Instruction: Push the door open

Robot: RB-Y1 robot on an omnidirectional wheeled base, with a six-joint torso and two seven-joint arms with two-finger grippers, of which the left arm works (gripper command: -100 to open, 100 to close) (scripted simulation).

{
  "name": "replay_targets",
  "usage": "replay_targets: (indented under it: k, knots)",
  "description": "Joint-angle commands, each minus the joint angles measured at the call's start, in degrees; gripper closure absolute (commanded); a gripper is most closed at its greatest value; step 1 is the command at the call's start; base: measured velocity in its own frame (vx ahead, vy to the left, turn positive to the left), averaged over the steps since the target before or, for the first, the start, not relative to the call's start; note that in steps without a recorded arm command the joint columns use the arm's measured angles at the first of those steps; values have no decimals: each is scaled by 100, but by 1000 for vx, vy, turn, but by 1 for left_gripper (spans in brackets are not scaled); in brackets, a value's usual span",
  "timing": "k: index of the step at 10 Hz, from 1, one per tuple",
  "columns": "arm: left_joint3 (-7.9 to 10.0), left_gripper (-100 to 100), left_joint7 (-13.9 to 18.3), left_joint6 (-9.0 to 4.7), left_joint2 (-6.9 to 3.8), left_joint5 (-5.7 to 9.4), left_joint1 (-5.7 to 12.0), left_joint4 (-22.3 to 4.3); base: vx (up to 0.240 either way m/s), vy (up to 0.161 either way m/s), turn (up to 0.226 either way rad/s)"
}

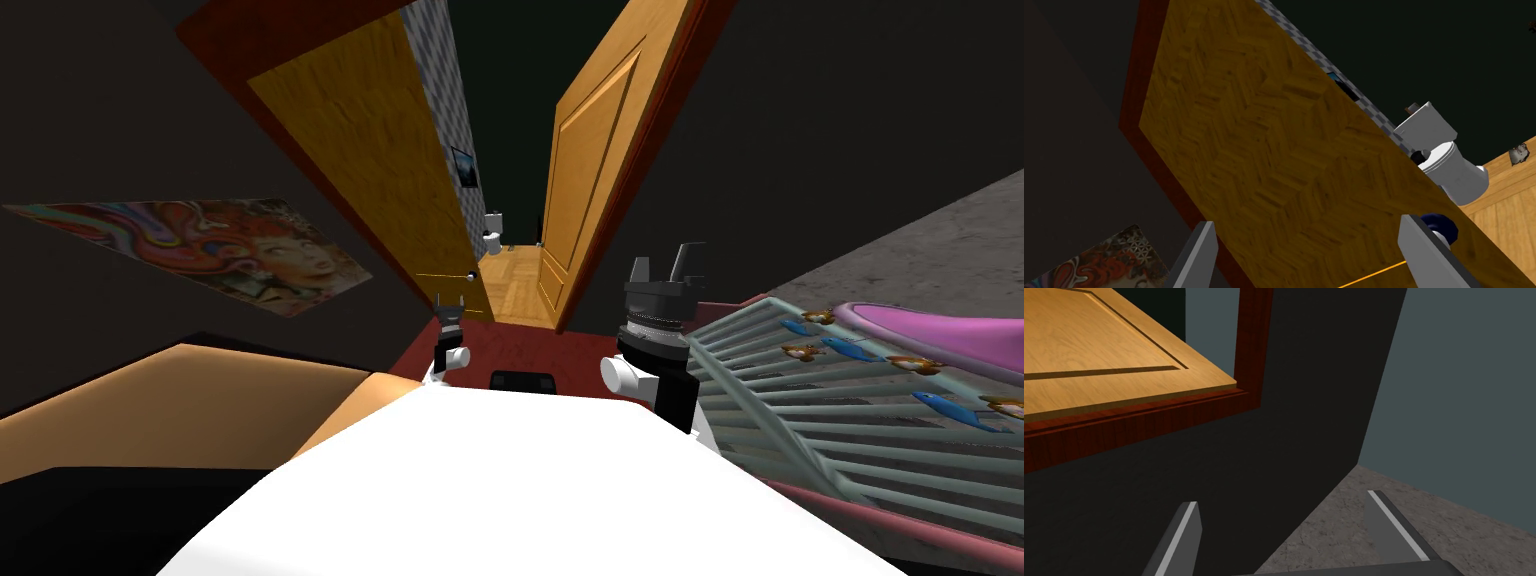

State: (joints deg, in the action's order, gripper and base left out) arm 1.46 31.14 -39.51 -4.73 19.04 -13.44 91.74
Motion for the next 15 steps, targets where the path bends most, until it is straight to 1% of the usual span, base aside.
replay_targets:
  k: [1, 3, 6, 11, 15]
  knots:
    - [-2, -100, 68, -50, -7, 30, 72, -158, 33, 85, -69]
    - [-13, -100, 247, -122, -13, 132, 188, -457, 24, 82, -121]
    - [-29, -100, 515, -228, -20, 284, 362, -907, 53, 133, -174]
    - [-56, -100, 961, -406, 0, 537, 652, -1656, 38, 139, -151]
    - [-77, -100, 1308, -544, 42, 734, 877, -2238, 34, 133, -156]
